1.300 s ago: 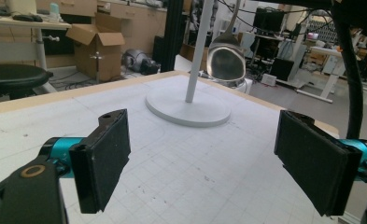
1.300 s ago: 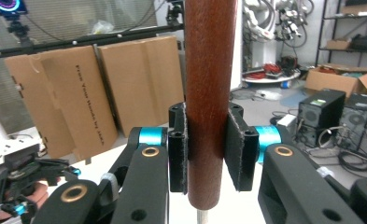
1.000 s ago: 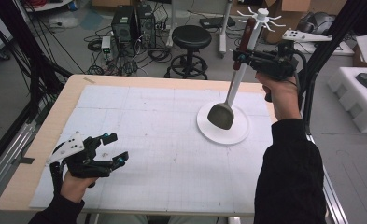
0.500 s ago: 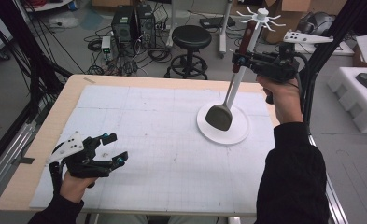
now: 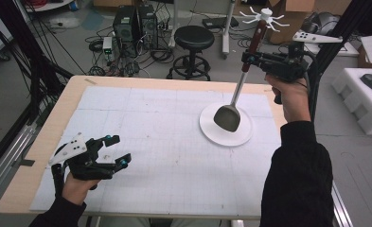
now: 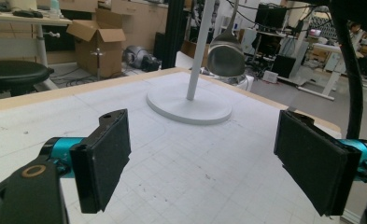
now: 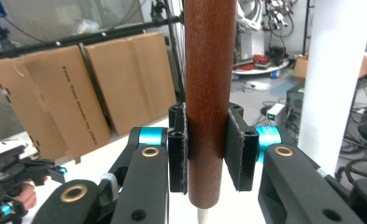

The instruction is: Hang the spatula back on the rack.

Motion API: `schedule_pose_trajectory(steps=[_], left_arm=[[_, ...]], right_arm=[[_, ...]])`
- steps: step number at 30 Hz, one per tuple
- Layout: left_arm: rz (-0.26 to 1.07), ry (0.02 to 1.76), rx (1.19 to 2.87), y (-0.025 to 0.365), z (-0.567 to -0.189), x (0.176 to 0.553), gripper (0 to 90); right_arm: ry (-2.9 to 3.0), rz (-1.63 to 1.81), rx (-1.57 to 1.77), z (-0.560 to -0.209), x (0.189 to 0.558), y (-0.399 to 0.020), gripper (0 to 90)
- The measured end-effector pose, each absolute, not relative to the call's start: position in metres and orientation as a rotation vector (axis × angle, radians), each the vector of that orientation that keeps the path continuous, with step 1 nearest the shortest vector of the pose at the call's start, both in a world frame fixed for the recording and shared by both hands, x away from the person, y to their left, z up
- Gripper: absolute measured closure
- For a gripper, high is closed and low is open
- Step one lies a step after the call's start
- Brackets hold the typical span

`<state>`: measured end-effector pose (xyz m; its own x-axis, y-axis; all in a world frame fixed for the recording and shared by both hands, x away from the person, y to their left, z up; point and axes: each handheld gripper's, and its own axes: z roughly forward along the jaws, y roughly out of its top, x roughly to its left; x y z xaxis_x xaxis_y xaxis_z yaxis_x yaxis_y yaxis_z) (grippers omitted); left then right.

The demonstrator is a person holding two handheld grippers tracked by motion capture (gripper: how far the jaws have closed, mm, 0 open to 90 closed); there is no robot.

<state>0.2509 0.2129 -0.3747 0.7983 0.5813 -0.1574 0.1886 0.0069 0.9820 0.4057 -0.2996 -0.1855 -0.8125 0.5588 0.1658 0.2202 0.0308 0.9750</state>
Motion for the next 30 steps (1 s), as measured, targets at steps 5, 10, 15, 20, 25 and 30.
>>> schedule_pose_trajectory(steps=[5,10,15,20,25,30], left_arm=[[0.348,0.635,1.563,0.214,-0.375,0.251,19.0],[0.358,0.646,1.555,0.219,-0.375,0.252,19.0],[0.367,0.668,1.548,0.226,-0.376,0.253,19.0],[0.389,0.695,1.536,0.231,-0.382,0.253,20.8],[0.404,0.718,1.532,0.235,-0.389,0.255,21.1],[0.419,0.722,1.538,0.235,-0.39,0.254,21.1]], right_arm=[[2.022,1.846,0.811,-0.189,0.406,-0.297,72.0],[1.891,1.837,0.843,-0.191,0.394,-0.297,37.5],[1.848,1.715,0.841,-0.206,0.371,-0.298,28.1],[1.891,1.561,0.85,-0.239,0.343,-0.296,19.6],[1.917,1.494,0.877,-0.281,0.31,-0.297,19.4],[1.897,1.507,0.917,-0.325,0.28,-0.3,18.4]])
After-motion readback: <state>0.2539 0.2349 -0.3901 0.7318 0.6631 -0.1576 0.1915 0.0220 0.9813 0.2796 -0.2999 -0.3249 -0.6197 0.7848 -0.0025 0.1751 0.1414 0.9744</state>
